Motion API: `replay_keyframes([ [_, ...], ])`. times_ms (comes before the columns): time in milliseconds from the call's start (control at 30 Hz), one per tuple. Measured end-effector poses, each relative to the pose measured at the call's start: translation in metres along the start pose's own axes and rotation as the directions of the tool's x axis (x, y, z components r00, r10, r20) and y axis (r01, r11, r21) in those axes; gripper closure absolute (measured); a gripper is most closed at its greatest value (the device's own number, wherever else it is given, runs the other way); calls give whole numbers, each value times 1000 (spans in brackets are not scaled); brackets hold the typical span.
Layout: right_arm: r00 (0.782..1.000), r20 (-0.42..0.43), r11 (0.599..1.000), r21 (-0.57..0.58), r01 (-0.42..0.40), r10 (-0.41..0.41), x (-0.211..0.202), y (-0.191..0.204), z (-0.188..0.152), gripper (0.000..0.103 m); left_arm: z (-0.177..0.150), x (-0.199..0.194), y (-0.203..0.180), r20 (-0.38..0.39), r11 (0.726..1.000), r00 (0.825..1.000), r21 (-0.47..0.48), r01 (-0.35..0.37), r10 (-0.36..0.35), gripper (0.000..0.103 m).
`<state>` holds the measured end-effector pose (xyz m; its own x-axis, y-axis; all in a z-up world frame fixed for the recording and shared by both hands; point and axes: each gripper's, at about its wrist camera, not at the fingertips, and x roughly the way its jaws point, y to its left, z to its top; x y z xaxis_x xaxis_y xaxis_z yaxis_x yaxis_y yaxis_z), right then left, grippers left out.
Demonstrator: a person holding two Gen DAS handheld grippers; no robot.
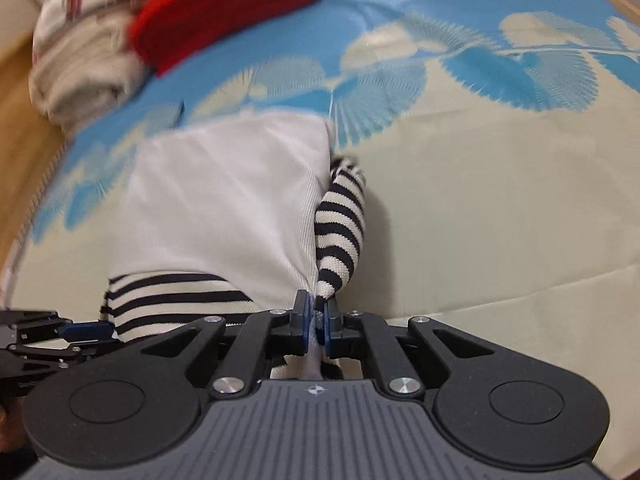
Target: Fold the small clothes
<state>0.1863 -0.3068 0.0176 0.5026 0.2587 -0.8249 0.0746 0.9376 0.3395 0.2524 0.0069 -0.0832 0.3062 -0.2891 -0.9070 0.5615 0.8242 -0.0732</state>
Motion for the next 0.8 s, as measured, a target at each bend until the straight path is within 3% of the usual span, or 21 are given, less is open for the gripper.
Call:
replay_keyframes([
  [67, 999, -46, 1000, -20, 21, -22, 19, 4, -4, 97, 0, -4, 5, 18, 999, 999, -24, 34, -34, 68],
  [200, 996, -51, 996, -37, 76, -77, 30, 13, -6, 90, -3, -19, 13, 53, 998, 997, -37, 56, -53, 68],
  [267, 995, -18, 994, -44, 101, -102, 19, 14, -3, 79, 1, -33, 18, 108, 996, 992, -54, 66, -60, 67],
  [333, 992, 62, 990, -77, 117, -112, -1, 19, -4, 78, 4, -43, 25, 174, 993, 983, -86, 76, -60, 67],
  [400, 987, 146, 985, -148, 83, -61, -21, 28, -8, 77, 12, -49, 29, 224, 988, 973, -130, 87, -56, 67],
  [467, 986, 159, 978, -206, -22, 56, -30, 33, -12, 77, 22, -51, 29, 265, 984, 962, -147, 101, -59, 67],
  [533, 983, 94, 955, -268, -130, 160, -25, 41, -21, 79, 33, -50, 26, 286, 985, 957, -142, 100, -56, 67],
  [567, 986, 41, 944, -297, -143, 162, -15, 45, -26, 79, 38, -46, 26, 283, 984, 957, -142, 106, -62, 67],
  [633, 994, -91, 934, -348, -83, 55, 15, 47, -37, 79, 46, -39, 25, 265, 985, 963, -144, 91, -51, 67],
  [700, 980, -194, 937, -349, -23, -48, 41, 36, -46, 66, 53, -32, 28, 262, 987, 965, -152, 56, -15, 67],
  [800, 977, -211, 949, -311, -41, -27, 40, 33, -38, 67, 61, -30, 40, 289, 977, 957, -205, 51, 11, 67],
])
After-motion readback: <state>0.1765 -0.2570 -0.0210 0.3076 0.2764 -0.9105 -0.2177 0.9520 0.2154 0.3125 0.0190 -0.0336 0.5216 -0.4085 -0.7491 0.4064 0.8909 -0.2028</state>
